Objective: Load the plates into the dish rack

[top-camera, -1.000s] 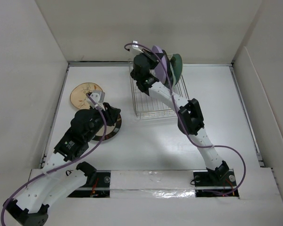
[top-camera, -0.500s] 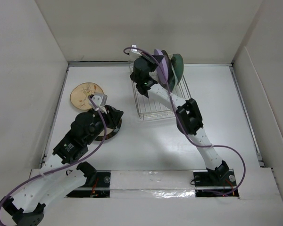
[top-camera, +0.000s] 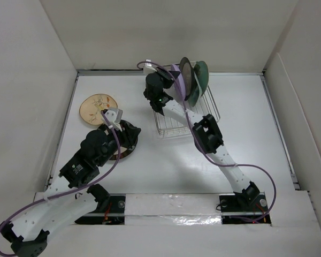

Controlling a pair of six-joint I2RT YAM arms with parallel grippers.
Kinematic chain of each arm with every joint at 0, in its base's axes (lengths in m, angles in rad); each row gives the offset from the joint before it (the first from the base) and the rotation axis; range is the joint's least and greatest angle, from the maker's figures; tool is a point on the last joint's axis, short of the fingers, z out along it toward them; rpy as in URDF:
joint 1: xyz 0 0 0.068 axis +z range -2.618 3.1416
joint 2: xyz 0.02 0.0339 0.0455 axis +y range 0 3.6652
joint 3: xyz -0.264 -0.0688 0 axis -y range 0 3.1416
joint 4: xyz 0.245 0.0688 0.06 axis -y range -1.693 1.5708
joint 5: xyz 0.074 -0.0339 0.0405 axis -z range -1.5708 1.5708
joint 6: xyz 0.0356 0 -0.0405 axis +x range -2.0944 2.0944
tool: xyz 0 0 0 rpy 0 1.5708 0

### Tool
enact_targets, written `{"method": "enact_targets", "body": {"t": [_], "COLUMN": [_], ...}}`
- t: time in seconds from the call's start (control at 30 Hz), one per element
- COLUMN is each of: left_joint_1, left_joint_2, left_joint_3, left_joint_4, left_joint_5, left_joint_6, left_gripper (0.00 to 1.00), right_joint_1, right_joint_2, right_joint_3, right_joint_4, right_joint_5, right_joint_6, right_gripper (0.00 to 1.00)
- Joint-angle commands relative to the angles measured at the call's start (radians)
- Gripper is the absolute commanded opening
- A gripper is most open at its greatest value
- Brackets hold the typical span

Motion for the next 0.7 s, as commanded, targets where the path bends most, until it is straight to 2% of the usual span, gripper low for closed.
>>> {"method": "enact_targets", "body": {"t": [0.0, 0.07, 0.2, 0.23, 0.33, 0.4, 0.5, 0.6, 0.67], "left_joint_1": [-0.006, -0.006, 0.004, 0.013, 0.024, 0.034, 0.034, 0.034, 0.045], "left_joint_2": [-0.018, -0.017, -0.006, -0.005, 0.005, 0.014, 0.021, 0.020, 0.018], "left_joint_3": [0.031, 0.030, 0.027, 0.027, 0.024, 0.025, 0.028, 0.030, 0.027], "left_joint_4": [0.024, 0.027, 0.033, 0.033, 0.036, 0.039, 0.036, 0.038, 0.045], "left_joint_5": [-0.015, -0.012, 0.002, 0.010, 0.021, 0.024, -0.005, -0.044, -0.065], "left_joint_6": [-0.004, -0.005, -0.004, -0.004, -0.004, -0.004, -0.004, -0.005, -0.008], "left_gripper": [0.17, 0.17, 0.17, 0.17, 0.17, 0.17, 0.17, 0.17, 0.08], "right_joint_1": [-0.004, -0.004, -0.014, -0.014, -0.023, -0.023, -0.023, -0.011, 0.014], "right_joint_2": [-0.021, -0.050, -0.097, -0.104, -0.151, -0.209, -0.283, -0.427, -0.557], "right_joint_3": [0.072, 0.075, 0.143, 0.158, 0.169, 0.155, 0.141, 0.045, -0.082], "right_joint_4": [-0.054, -0.120, -0.367, -0.440, -0.519, -0.534, -0.609, -0.637, -0.637], "right_joint_5": [0.032, 0.027, -0.041, -0.051, -0.086, -0.117, -0.184, -0.268, -0.309], "right_joint_6": [0.163, 0.229, 0.529, 0.565, 0.665, 0.726, 0.836, 0.942, 1.007], "right_gripper": [0.21, 0.29, 0.48, 0.60, 0.82, 0.91, 0.94, 0.94, 0.89]}}
